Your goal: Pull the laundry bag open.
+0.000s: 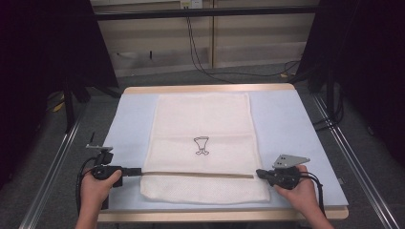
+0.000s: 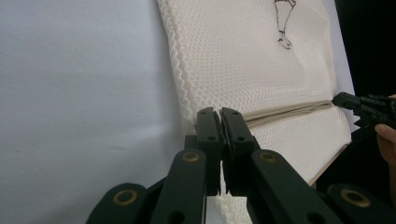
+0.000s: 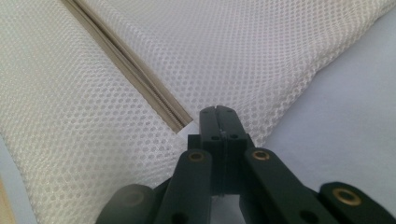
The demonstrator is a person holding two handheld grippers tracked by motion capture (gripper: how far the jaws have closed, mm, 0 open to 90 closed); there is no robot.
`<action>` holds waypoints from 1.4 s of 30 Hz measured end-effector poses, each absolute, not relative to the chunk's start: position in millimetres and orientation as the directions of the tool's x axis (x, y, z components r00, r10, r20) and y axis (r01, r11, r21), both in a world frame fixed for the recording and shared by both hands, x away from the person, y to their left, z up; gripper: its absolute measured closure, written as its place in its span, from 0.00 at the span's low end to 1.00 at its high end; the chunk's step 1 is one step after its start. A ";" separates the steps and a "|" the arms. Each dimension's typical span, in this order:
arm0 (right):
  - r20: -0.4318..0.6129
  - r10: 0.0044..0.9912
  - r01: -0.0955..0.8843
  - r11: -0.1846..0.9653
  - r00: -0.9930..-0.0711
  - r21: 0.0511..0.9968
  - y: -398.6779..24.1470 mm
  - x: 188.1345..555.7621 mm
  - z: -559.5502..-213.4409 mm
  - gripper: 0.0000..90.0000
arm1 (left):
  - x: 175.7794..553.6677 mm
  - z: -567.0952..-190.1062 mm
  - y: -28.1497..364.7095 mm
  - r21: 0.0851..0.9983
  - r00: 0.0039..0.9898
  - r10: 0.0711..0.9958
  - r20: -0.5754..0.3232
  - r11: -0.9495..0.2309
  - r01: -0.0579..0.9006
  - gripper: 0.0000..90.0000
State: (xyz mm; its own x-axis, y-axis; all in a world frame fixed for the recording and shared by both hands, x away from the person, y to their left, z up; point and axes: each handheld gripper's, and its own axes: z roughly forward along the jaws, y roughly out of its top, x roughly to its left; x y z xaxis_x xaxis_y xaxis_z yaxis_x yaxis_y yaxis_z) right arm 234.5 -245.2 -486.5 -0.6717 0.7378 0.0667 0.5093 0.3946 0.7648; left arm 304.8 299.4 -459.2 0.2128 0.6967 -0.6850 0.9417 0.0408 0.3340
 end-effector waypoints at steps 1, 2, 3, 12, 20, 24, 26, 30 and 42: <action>0.066 0.739 0.510 0.395 -0.671 0.764 -245.2 234.4 -486.4 1.00 | 304.6 -459.4 301.0 0.342 0.221 0.700 -0.679 0.035 0.939 0.97; 0.066 0.739 0.511 0.395 -0.671 0.764 -245.2 234.4 -486.4 1.00 | 304.6 -459.3 301.8 0.339 0.217 0.701 -0.679 0.038 0.940 0.97; 0.066 0.739 0.510 0.395 -0.671 0.764 -245.2 234.5 -486.4 1.00 | 304.3 -459.2 302.4 0.337 0.210 0.700 -0.683 0.046 0.940 0.97; 0.066 0.737 0.509 0.396 -0.673 0.764 -245.5 234.7 -486.5 1.00 | 303.2 -459.7 304.3 0.342 0.222 0.704 -0.675 0.032 0.939 0.97; 0.067 0.739 0.512 0.396 -0.671 0.763 -245.4 234.5 -486.1 1.00 | 302.0 -457.4 302.5 0.351 0.232 0.708 -0.667 0.024 0.936 0.97; 0.085 0.745 0.528 0.383 -0.662 0.758 -247.6 235.9 -483.2 1.00 | 301.6 -451.0 302.6 0.401 0.275 0.718 -0.640 0.006 0.916 0.95; 0.086 0.750 0.531 0.377 -0.656 0.759 -250.3 236.5 -478.4 1.00 | 300.9 -448.1 305.0 0.396 0.269 0.710 -0.651 0.015 0.918 0.94; 0.131 0.780 0.543 0.293 -0.611 0.787 -260.0 237.2 -470.7 0.80 | 300.6 -444.7 309.3 0.433 0.280 0.739 -0.613 0.017 0.901 0.84; 0.042 0.878 0.552 0.262 -0.477 0.791 -280.9 251.4 -470.0 0.31 | 305.8 -446.7 301.2 0.709 0.341 0.895 -0.289 -0.039 0.704 0.37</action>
State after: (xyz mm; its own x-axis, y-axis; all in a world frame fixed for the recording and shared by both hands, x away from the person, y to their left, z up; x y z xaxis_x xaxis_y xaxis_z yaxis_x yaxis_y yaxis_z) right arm 251.4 -280.9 -470.0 -0.4771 0.8779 0.0419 0.5521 0.2622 0.7915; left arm 305.8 301.2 -446.7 0.3407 0.8948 -0.2885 0.7039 -0.0394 0.7092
